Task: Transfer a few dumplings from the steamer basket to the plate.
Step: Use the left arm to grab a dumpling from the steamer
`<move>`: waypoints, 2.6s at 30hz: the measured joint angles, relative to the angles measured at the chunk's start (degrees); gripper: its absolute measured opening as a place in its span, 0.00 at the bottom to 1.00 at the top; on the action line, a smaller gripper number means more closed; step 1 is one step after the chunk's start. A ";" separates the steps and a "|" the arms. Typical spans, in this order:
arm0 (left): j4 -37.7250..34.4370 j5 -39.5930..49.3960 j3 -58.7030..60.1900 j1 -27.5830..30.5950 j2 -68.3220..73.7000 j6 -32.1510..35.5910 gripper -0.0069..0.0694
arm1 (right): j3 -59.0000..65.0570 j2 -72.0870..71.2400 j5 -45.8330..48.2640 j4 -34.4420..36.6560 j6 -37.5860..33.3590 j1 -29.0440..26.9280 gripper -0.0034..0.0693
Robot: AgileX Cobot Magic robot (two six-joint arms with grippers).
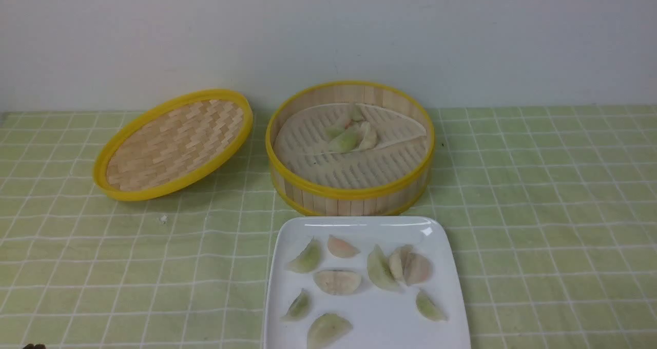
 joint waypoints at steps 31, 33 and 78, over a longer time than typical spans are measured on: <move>1.62 -1.36 0.06 0.00 0.00 -0.07 0.08 | 0.00 0.00 0.00 0.00 0.00 0.00 0.03; 0.36 -3.74 0.06 0.00 0.00 -1.23 0.08 | 0.00 0.00 0.00 0.00 0.00 0.00 0.03; -26.20 39.55 -76.07 -8.92 86.11 23.44 0.08 | -25.27 12.01 11.62 29.51 2.14 6.03 0.03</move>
